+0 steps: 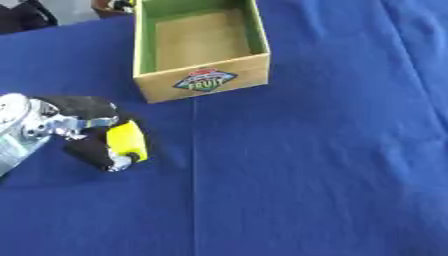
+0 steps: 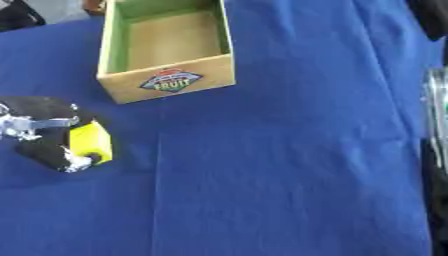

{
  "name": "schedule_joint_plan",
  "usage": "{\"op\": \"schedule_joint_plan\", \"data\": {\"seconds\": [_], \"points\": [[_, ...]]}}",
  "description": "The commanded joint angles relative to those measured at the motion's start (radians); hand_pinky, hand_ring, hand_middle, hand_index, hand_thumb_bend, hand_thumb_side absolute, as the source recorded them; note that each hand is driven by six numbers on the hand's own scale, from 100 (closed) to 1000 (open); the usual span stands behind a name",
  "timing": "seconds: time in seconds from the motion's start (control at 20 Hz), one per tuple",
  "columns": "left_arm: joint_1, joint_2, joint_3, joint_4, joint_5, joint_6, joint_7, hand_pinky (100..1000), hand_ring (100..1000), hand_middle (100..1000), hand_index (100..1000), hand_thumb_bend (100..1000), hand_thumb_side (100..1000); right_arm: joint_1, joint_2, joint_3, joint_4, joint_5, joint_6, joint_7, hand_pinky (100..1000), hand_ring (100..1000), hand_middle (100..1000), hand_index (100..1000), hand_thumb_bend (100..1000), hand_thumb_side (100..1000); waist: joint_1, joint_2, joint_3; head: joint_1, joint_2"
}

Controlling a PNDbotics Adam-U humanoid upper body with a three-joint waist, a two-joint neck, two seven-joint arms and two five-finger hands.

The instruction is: Pick up objects on the table and place them in the box.

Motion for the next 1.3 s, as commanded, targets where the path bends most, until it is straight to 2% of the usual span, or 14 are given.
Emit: {"op": "schedule_joint_plan", "data": {"seconds": [0.05,0.1,0.15,0.2,0.35,0.65,1.15,1.2,1.25,1.3], "points": [[-0.006,0.014,-0.003,-0.013,-0.021,0.004,0.040,100,468,561,864,354,611,-0.010,-0.016,-0.008,-0.007,-0.010,0.002,-0.003,792,666,561,645,100,547,-0.006,-0.019,0.000,-0.003,-0.007],[-0.006,0.013,-0.001,-0.013,-0.022,0.013,0.056,100,450,522,825,284,588,-0.010,-0.016,-0.008,-0.007,-0.011,0.003,-0.003,792,665,561,645,100,548,-0.006,-0.020,0.000,-0.004,-0.006],[-0.006,0.012,-0.001,-0.014,-0.019,0.022,0.071,100,447,516,820,272,586,-0.010,-0.016,-0.008,-0.006,-0.011,0.002,-0.002,792,665,561,645,100,548,-0.006,-0.020,0.000,-0.004,-0.006],[-0.006,0.012,0.002,-0.015,-0.013,0.032,0.084,100,423,478,781,169,554,-0.009,-0.016,-0.009,-0.006,-0.011,0.002,-0.002,792,665,561,645,100,548,-0.006,-0.020,0.001,-0.005,-0.007],[-0.006,0.015,0.011,-0.023,0.005,0.062,0.118,100,406,467,760,100,520,-0.008,-0.015,-0.009,-0.006,-0.012,0.002,-0.002,792,665,560,645,100,546,-0.005,-0.021,0.002,-0.005,-0.007],[0.003,0.031,0.036,-0.050,0.026,0.105,0.166,100,386,460,763,100,497,-0.004,-0.015,-0.011,-0.004,-0.012,0.004,-0.001,794,665,560,645,100,542,-0.005,-0.022,0.003,-0.009,-0.008],[0.020,0.097,0.151,-0.164,0.036,0.154,0.211,100,355,438,727,100,418,-0.005,-0.012,-0.008,-0.010,0.004,0.003,0.001,795,666,560,648,100,544,-0.003,-0.033,0.017,-0.023,-0.007],[0.020,0.105,0.166,-0.181,0.041,0.158,0.209,100,351,434,720,100,593,-0.005,-0.010,-0.007,-0.012,0.007,0.002,0.001,795,667,560,648,100,565,-0.003,-0.036,0.019,-0.026,-0.006],[0.019,0.113,0.181,-0.198,0.046,0.164,0.208,100,349,432,715,100,404,-0.005,-0.009,-0.006,-0.014,0.011,0.001,0.001,795,667,561,648,100,545,-0.003,-0.039,0.021,-0.028,-0.004],[0.019,0.119,0.196,-0.213,0.051,0.169,0.207,100,346,430,709,100,400,-0.004,-0.007,-0.005,-0.015,0.014,0.001,0.001,795,667,561,648,100,545,-0.003,-0.042,0.023,-0.029,-0.002]]}}
